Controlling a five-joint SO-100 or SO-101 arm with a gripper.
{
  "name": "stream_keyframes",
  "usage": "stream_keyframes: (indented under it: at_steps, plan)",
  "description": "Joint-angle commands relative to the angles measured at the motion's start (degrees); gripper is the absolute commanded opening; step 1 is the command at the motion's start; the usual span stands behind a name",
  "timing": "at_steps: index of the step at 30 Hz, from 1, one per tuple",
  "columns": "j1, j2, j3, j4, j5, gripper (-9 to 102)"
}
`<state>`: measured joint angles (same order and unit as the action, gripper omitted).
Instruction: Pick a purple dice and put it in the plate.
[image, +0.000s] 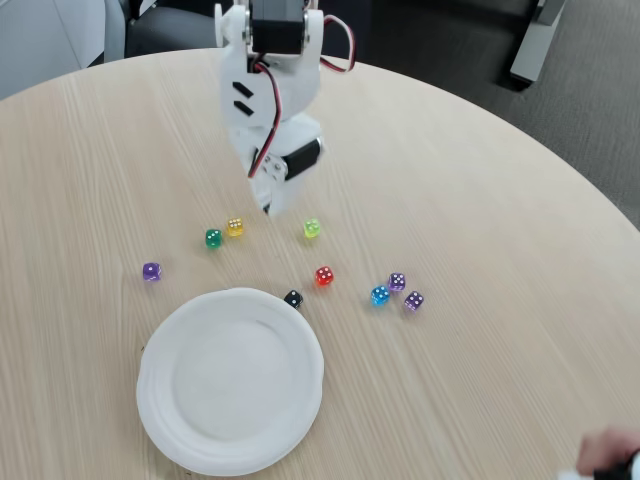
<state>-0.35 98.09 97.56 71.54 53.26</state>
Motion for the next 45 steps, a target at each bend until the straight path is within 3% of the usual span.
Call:
stream_keyframes:
  at_steps: [1,12,20,24,45]
  plan:
    - [2.55,0.44,0.18,-6.86,-1.14,0]
    - [16.52,0.79,11.87,-22.24,-12.74,0]
    - [24.08,1.32,12.3,-23.2,-33.05,0]
    - [24.96,0.53,12.3,-22.68,-37.44,0]
    - [25.05,-11.6,11.43,-23.29,-32.7,14]
